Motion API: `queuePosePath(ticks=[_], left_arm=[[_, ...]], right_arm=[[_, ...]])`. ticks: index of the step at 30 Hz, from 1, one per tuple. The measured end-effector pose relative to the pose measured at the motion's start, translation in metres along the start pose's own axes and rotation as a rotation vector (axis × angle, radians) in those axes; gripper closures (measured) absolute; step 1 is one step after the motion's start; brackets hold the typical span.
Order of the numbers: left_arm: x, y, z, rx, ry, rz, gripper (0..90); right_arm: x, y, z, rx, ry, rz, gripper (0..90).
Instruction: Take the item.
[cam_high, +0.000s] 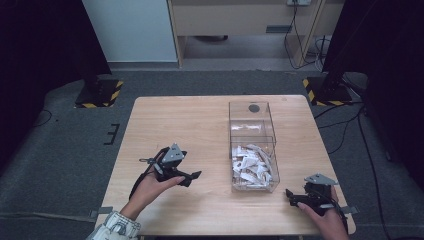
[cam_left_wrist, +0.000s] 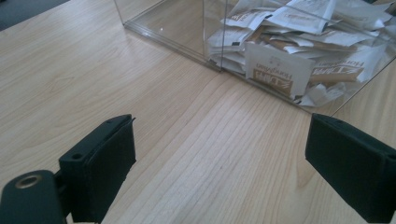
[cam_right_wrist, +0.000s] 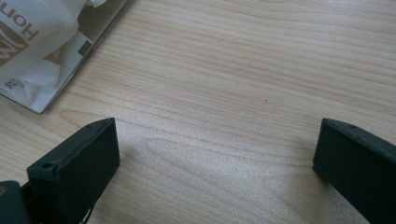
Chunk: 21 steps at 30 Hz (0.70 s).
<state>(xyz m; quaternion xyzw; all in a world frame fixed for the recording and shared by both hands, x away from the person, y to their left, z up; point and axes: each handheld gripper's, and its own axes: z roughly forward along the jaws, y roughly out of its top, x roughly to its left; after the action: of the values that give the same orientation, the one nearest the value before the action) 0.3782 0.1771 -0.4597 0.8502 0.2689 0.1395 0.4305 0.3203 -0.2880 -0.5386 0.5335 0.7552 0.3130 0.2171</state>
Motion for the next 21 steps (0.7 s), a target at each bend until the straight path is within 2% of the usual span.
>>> queuePosePath(ticks=[4,9,13,21], left_arm=[[-0.001,0.010,0.002,-0.012,-0.020,0.005,7.7],[-0.002,0.024,0.007,0.003,-0.019,0.037,7.7],[-0.006,0.037,0.008,-0.014,-0.028,0.054,7.7],[-0.014,0.054,0.014,-0.012,-0.048,0.088,7.6]], right_arm=[[0.000,0.000,0.000,0.000,0.000,0.000,0.8],[0.000,0.000,0.000,0.000,0.001,-0.001,0.8],[0.000,0.000,0.000,0.000,0.000,0.000,0.8],[0.000,0.000,0.000,0.000,0.000,0.001,0.9]])
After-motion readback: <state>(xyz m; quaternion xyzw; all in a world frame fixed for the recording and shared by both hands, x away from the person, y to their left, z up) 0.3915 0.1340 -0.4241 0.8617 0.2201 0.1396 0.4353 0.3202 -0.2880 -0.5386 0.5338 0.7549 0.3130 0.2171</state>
